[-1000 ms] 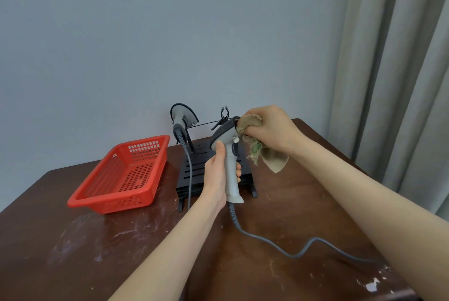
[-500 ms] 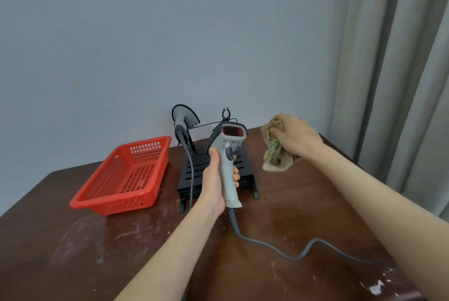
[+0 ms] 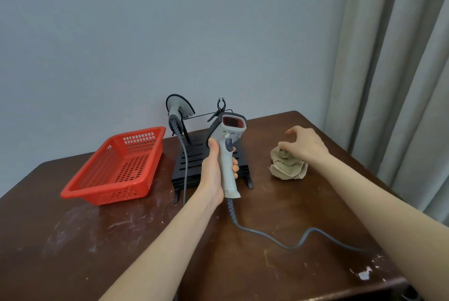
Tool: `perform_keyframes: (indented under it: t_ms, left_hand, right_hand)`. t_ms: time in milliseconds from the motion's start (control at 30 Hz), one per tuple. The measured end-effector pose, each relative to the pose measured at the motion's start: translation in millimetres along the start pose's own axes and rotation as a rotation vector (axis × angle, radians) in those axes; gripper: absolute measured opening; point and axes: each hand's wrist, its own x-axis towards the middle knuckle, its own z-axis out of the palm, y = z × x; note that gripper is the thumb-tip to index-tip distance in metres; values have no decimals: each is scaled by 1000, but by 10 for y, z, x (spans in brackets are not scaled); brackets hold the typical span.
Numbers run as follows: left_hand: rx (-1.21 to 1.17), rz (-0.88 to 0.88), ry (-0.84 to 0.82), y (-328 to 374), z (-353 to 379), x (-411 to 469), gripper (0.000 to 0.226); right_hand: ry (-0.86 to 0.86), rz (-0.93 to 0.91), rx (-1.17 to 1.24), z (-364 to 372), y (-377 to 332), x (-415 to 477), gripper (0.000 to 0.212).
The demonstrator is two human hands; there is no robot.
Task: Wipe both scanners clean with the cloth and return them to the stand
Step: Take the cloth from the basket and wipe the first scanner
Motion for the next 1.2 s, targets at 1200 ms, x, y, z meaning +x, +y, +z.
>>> perform_keyframes:
  t_ms: [1200]
  left_hand:
    - [14,-18,3,-36,-10,-8,65]
  right_hand:
    - [-299,522,990,-211,-148,-78,8]
